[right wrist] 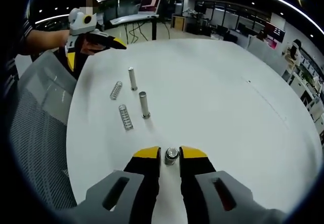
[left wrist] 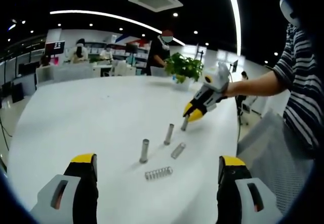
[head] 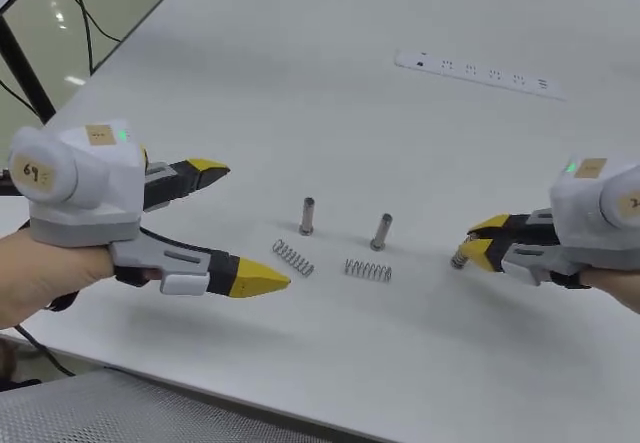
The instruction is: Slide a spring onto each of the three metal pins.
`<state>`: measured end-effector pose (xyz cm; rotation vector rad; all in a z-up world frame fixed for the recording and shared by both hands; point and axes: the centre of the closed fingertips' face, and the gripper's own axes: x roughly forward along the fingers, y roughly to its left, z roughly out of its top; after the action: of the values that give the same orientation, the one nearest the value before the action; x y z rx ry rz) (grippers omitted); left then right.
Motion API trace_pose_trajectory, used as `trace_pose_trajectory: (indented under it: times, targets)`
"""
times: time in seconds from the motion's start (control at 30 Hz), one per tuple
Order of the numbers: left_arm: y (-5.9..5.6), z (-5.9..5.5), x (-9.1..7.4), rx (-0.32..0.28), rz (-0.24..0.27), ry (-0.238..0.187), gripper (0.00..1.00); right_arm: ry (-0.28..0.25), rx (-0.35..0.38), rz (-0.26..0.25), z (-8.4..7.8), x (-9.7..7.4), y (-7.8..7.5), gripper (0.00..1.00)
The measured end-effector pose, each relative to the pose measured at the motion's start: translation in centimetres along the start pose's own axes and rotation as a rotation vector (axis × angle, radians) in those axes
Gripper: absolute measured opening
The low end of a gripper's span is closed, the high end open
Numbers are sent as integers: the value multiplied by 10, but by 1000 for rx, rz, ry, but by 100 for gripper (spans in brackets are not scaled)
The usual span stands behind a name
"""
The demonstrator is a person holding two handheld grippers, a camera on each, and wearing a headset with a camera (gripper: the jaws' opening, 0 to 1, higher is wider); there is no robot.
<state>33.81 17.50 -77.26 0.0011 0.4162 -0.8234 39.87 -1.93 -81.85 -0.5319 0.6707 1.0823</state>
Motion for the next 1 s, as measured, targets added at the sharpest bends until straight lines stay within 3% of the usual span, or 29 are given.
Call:
trace_pose_trajectory:
  times: [0.3,1.0]
  targets:
    - [0,4,2,-6,-4,-8,97,-29,37,-11,1,0,0,24]
    - [3,8,0,-10,5,-20,98,-117,129,-30,8,-13,2,32]
